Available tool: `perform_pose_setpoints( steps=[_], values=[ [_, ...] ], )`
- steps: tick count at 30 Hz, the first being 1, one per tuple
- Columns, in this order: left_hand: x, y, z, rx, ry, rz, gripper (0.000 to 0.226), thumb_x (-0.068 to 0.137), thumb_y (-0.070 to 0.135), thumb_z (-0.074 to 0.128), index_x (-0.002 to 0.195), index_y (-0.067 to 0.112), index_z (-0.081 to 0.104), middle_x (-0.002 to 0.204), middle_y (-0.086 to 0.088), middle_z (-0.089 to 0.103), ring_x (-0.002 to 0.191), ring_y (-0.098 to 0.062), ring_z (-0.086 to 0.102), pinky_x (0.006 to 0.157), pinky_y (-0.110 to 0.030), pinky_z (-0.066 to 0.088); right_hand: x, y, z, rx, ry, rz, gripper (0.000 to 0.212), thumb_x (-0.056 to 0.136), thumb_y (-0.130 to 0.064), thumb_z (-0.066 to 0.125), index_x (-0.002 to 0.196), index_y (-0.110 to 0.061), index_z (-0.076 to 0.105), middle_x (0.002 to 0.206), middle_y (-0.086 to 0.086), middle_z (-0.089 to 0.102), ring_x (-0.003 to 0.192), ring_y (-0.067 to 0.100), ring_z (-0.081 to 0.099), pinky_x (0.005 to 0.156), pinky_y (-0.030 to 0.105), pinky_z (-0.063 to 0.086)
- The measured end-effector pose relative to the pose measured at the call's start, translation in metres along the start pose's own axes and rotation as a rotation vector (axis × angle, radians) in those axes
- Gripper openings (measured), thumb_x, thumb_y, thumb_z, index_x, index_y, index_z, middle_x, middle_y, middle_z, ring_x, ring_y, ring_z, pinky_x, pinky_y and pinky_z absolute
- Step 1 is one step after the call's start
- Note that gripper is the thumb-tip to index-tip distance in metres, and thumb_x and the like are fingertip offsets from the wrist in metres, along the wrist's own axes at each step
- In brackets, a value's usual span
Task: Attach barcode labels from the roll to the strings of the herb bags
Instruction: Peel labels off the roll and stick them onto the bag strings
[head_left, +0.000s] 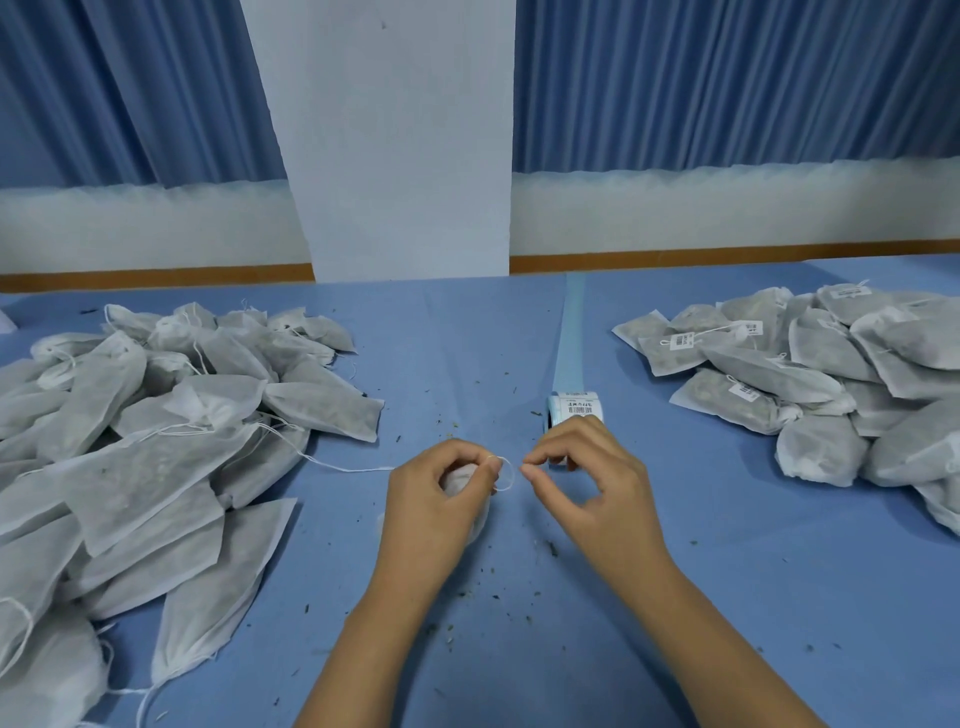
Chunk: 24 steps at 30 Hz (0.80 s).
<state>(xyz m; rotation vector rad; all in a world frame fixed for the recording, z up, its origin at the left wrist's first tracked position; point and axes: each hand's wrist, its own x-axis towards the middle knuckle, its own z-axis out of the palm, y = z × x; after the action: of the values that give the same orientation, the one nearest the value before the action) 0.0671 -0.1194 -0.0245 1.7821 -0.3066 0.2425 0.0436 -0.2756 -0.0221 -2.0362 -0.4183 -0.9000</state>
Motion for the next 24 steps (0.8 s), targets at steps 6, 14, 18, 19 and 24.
perform_pose_setpoints(
  steps=[6, 14, 18, 19, 24],
  values=[
    [0.000, 0.000, 0.006, -0.136, -0.063, -0.112, 0.027, 0.088, 0.006, 0.064, 0.069, 0.023, 0.073, 0.071, 0.001, 0.072, 0.073, -0.010, 0.069, 0.069, -0.016, 0.048, -0.003, 0.002, 0.009, -0.090, 0.027, -0.058, 0.007, 0.075, -0.006, 0.076, 0.074, -0.007, 0.070, 0.074, 0.000, 0.063, 0.076, 0.008, 0.052, 0.071, 0.016, 0.043],
    [0.000, 0.002, 0.006, -0.262, -0.147, -0.144, 0.021, 0.087, 0.002, 0.067, 0.073, 0.015, 0.077, 0.068, 0.000, 0.068, 0.066, -0.010, 0.063, 0.067, -0.016, 0.047, -0.003, 0.006, 0.006, -0.144, 0.002, 0.013, 0.008, 0.078, -0.001, 0.072, 0.073, -0.006, 0.068, 0.073, -0.001, 0.062, 0.073, 0.005, 0.049, 0.070, 0.010, 0.039],
    [0.001, -0.002, 0.003, -0.139, -0.212, -0.104, 0.032, 0.090, 0.002, 0.062, 0.084, 0.030, 0.077, 0.059, 0.011, 0.054, 0.059, -0.008, 0.053, 0.064, -0.019, 0.042, -0.001, 0.008, 0.002, -0.051, -0.022, 0.095, 0.013, 0.079, 0.005, 0.069, 0.074, -0.006, 0.064, 0.072, -0.003, 0.060, 0.071, 0.003, 0.049, 0.069, 0.008, 0.037],
    [0.001, -0.003, 0.003, -0.116, -0.243, -0.098, 0.037, 0.091, 0.002, 0.060, 0.088, 0.035, 0.076, 0.058, 0.011, 0.049, 0.058, -0.008, 0.049, 0.065, -0.021, 0.042, 0.000, 0.008, 0.001, -0.010, -0.022, 0.128, 0.014, 0.080, 0.005, 0.067, 0.074, -0.006, 0.064, 0.072, -0.005, 0.058, 0.070, 0.004, 0.049, 0.069, 0.009, 0.037],
    [0.000, -0.005, 0.001, -0.063, -0.356, -0.063, 0.048, 0.092, -0.001, 0.053, 0.101, 0.043, 0.069, 0.060, 0.010, 0.037, 0.057, -0.014, 0.041, 0.059, -0.027, 0.042, 0.003, 0.007, -0.002, 0.118, -0.021, 0.252, 0.025, 0.084, 0.007, 0.061, 0.071, -0.014, 0.059, 0.069, -0.006, 0.056, 0.066, 0.010, 0.048, 0.066, 0.013, 0.038]
  ],
)
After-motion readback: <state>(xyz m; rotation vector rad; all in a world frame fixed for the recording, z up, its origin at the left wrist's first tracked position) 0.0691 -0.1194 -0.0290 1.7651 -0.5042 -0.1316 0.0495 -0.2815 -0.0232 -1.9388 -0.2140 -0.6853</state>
